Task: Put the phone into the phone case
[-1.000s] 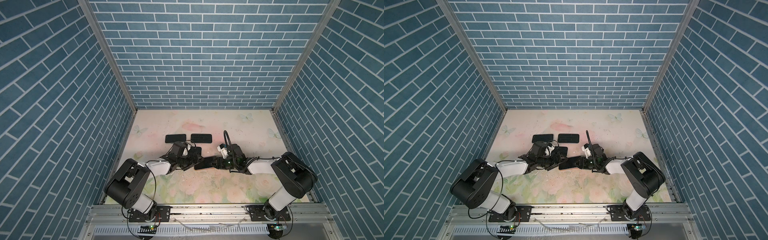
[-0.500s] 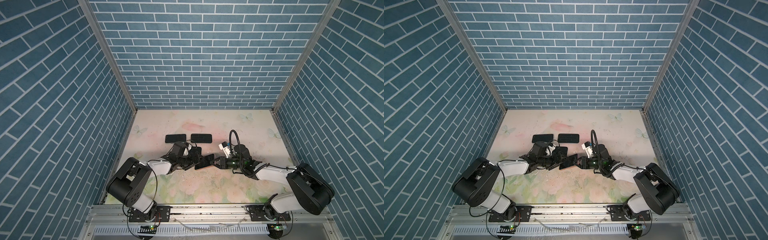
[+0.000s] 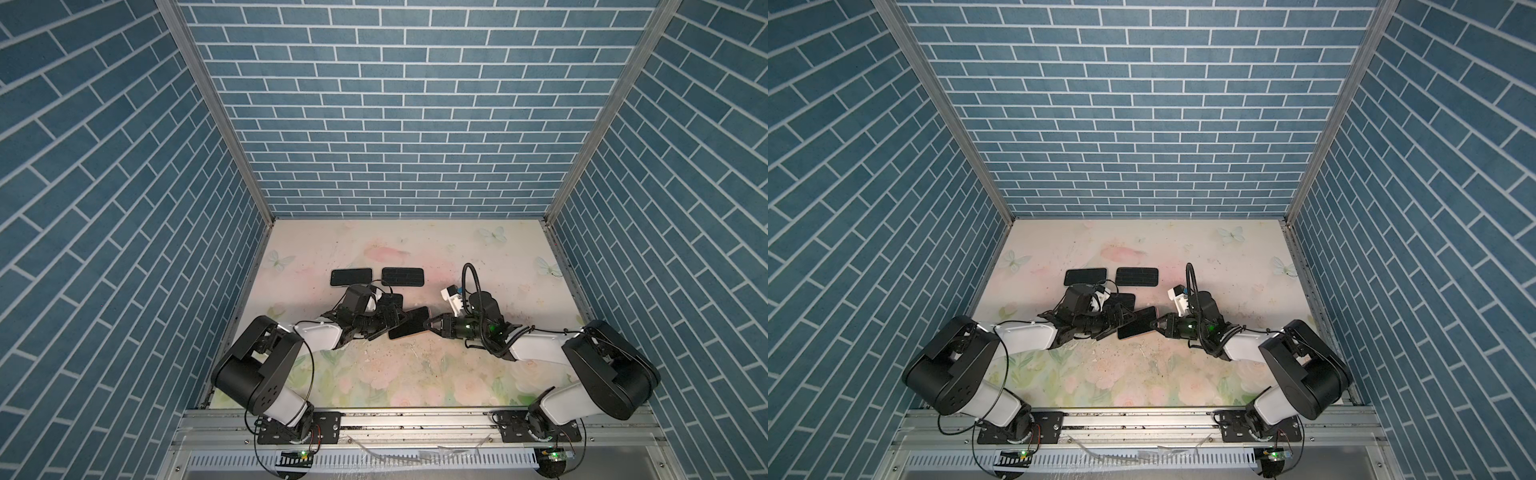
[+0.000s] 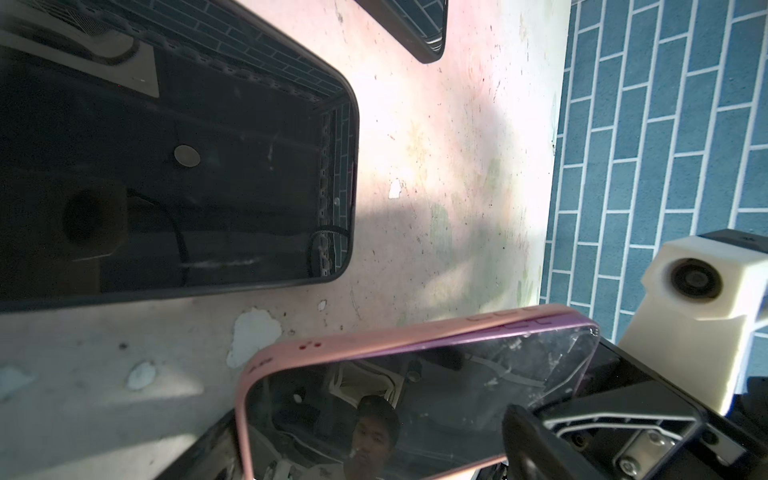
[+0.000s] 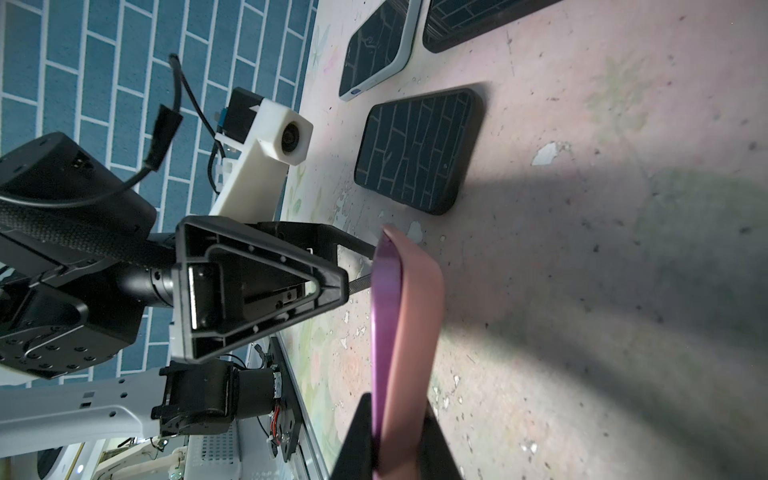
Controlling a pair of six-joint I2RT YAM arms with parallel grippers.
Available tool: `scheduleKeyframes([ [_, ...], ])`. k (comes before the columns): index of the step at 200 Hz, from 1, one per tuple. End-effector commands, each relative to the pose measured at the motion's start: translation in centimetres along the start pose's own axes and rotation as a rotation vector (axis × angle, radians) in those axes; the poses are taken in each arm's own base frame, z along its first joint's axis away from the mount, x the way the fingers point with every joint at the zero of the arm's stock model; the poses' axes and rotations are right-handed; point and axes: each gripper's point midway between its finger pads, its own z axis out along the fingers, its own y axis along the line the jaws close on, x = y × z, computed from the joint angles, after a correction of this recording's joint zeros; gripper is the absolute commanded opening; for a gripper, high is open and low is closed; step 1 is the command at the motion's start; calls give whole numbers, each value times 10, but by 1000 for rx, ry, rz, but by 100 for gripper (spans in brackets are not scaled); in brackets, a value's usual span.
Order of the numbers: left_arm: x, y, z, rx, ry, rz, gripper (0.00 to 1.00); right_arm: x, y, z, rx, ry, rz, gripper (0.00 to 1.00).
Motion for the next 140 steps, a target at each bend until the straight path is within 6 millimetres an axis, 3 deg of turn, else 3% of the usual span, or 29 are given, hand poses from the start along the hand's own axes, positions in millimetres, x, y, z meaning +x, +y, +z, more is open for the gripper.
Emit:
scheduleKeyframes([
  [1, 22, 21, 1, -60, 66, -40, 97, -1, -11, 0, 87, -6, -7, 0],
  [26, 17, 9, -7, -30, 35, -12, 98, -9, 1, -12, 80, -51, -39, 0],
  [84, -4, -50, -52, 117, -104, 148, 99, -37, 68, -58, -108, -171, -106, 0],
  [140, -12, -92, -76, 314, -173, 225, 99, -39, 117, -85, -295, -176, -117, 0],
])
